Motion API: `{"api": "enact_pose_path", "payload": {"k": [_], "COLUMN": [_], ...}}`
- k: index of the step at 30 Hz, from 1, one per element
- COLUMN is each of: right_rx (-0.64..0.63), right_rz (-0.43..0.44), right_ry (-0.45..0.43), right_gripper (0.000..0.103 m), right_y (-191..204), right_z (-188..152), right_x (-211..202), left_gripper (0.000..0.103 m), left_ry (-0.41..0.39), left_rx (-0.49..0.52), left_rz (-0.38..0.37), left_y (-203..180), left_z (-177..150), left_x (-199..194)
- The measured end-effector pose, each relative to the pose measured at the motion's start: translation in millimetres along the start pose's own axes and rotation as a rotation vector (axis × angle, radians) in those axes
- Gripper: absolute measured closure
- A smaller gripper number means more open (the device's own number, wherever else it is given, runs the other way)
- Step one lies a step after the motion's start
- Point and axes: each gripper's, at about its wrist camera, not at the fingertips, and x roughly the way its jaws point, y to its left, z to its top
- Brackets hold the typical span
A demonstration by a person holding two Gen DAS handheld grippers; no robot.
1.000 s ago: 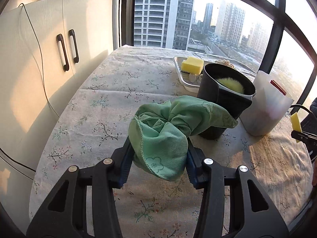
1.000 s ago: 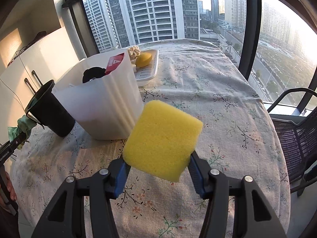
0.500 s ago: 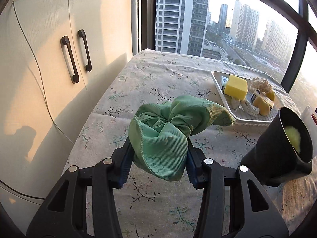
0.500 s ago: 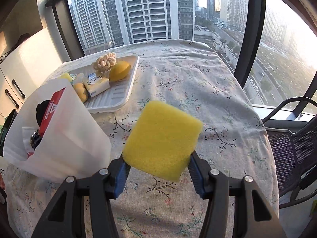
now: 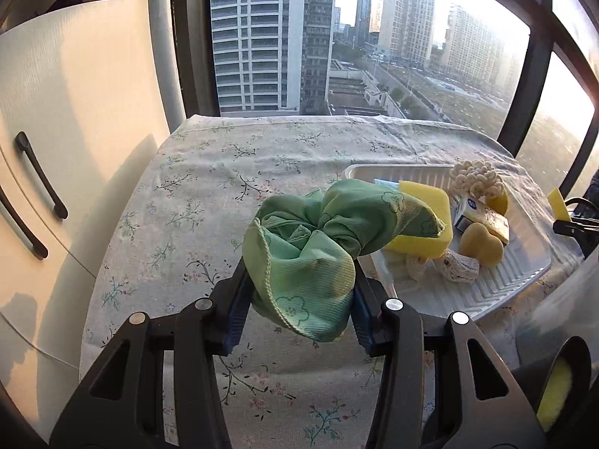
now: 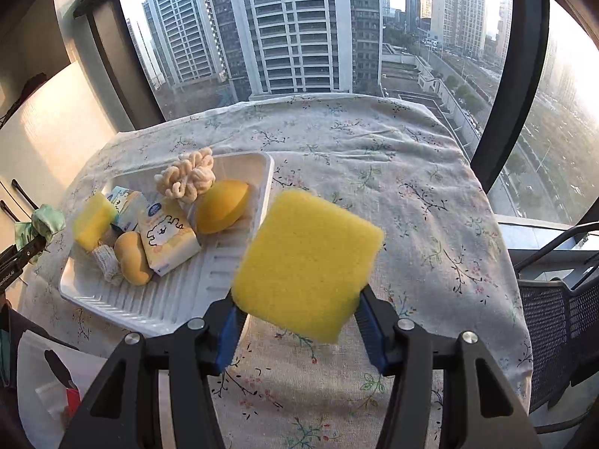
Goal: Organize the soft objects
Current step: 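Carry the green cloth and yellow sponge over the white tray and lower them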
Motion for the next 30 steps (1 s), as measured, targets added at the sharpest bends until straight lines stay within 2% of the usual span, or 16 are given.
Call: {"api": "enact_pose_path", "payload": {"k": [6,12,14,17,24,30], "right_rx": [-0.117,-0.175,-0.21,-0.234,-0.255,-0.271], "right_rz": [0.019,0.154,0.171,0.156,0.158,0.155], "right_ry": [0.019,0.124,0.158,0.188,0.245,0.266], "right_gripper": [0.046,0.045,0.045,0.045,0.044,0.041], "right_y": [32,54,61,69,77,81], "right_z": [23,38,40,41,38,36], "right_x": [7,24,30,37,51,54], "left_gripper": [0.059,0.059,0.059,0.058,0.051,0.041], "left_ry": [0.039,0.081,0.108,0.147,0.173,0.154], "left_rx": [0.146,0.291,0.307,0.319,0.332,0.338], "left_rz": [-0.096,-0.169,-0.213,-0.24,-0.245,-0.253], "left_y": [-36,-61,-64,-65,-67,-68], "left_z": [18,19,20,20,20,22], "left_x": [14,20,23,30,37,33]}}
